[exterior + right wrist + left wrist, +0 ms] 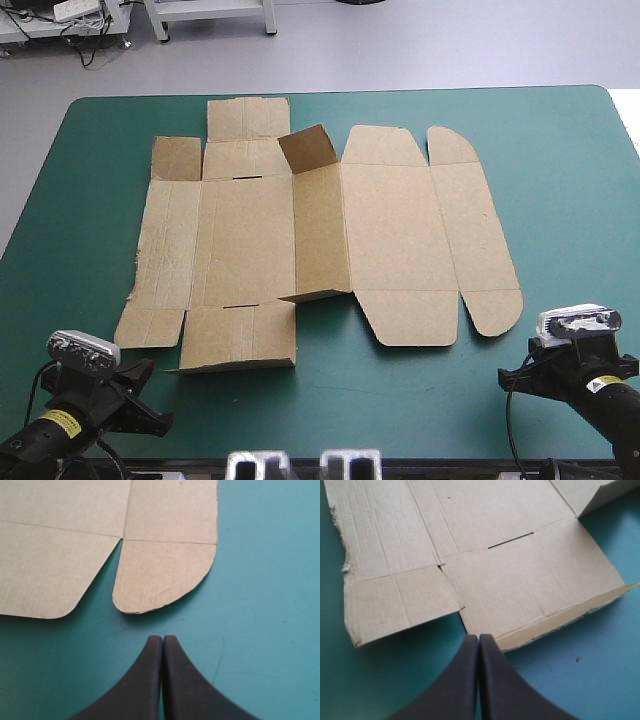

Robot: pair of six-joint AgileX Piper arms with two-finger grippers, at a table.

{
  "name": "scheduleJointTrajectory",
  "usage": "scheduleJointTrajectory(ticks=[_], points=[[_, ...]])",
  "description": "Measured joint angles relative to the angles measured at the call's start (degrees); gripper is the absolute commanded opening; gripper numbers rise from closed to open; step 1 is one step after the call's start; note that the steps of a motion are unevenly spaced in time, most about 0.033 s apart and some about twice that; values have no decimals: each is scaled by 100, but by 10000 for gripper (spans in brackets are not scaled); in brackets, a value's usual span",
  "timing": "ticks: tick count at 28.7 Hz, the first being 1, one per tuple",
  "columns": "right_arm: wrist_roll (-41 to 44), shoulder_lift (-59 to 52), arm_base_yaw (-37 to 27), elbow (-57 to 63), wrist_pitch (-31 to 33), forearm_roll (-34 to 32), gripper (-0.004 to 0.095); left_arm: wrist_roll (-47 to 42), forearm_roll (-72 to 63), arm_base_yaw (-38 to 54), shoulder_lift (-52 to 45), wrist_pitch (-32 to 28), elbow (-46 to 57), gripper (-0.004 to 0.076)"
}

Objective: Fold the box

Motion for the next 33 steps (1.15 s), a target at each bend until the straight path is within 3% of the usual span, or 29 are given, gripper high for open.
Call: scheduleJointTrajectory(ticks=[20,27,33], points=[[0,0,0,12,-18,5,-19,0,93,0,0,33,-28,-10],[0,0,0,17,-18,5,-19,109,664,0,351,80,-823,-10],[0,0,0,29,-64,5,-19,131,1601,0,1303,-2,-1605,-10]])
